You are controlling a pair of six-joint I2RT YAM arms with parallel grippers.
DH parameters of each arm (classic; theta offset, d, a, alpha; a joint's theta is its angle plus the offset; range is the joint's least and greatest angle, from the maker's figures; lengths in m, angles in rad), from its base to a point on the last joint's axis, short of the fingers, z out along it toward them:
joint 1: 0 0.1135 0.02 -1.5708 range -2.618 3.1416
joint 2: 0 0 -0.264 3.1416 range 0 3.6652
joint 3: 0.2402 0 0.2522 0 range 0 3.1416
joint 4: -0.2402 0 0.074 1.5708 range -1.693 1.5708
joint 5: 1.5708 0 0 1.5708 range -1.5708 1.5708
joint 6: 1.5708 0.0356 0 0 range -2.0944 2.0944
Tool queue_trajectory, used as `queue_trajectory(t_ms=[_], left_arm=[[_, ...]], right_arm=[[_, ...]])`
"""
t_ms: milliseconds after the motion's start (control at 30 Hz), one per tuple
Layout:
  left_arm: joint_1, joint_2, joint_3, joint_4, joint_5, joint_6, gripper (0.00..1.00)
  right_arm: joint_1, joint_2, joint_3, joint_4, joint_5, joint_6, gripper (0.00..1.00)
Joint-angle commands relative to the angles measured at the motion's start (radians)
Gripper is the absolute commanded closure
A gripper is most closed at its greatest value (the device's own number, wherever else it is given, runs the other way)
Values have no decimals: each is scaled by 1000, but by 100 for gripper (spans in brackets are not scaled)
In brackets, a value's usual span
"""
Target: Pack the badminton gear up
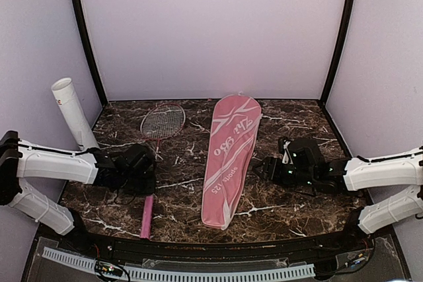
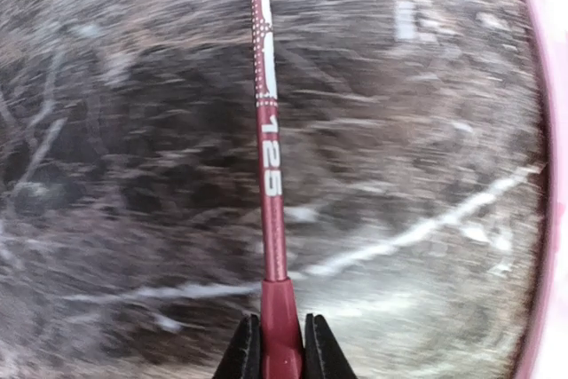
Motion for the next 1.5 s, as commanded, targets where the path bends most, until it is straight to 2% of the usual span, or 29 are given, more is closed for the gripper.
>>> queue_trajectory(t_ms=[0,267,567,867,1233,1467], left_arm=[[-92,-23,81,59,-31,-76,100],[-212,58,216,206,-26,-106,100],[-247,150,274,416,-34,-144,100],[-265,189,328,438,-34,-131,100],[-274,174,312,463,-18,-143,100],[-278,150,282,493,-20,-165,100]], right_arm=[[8,-16,39,30,3,2,31],[76,7,105,24,-18,-34,32],[231,-14,88,98,-54,-60,28],[311,161,178,190,-151,-120,27],[311,357,330,205,-219,-264,29],[306,469,378,220,-219,-258,32]])
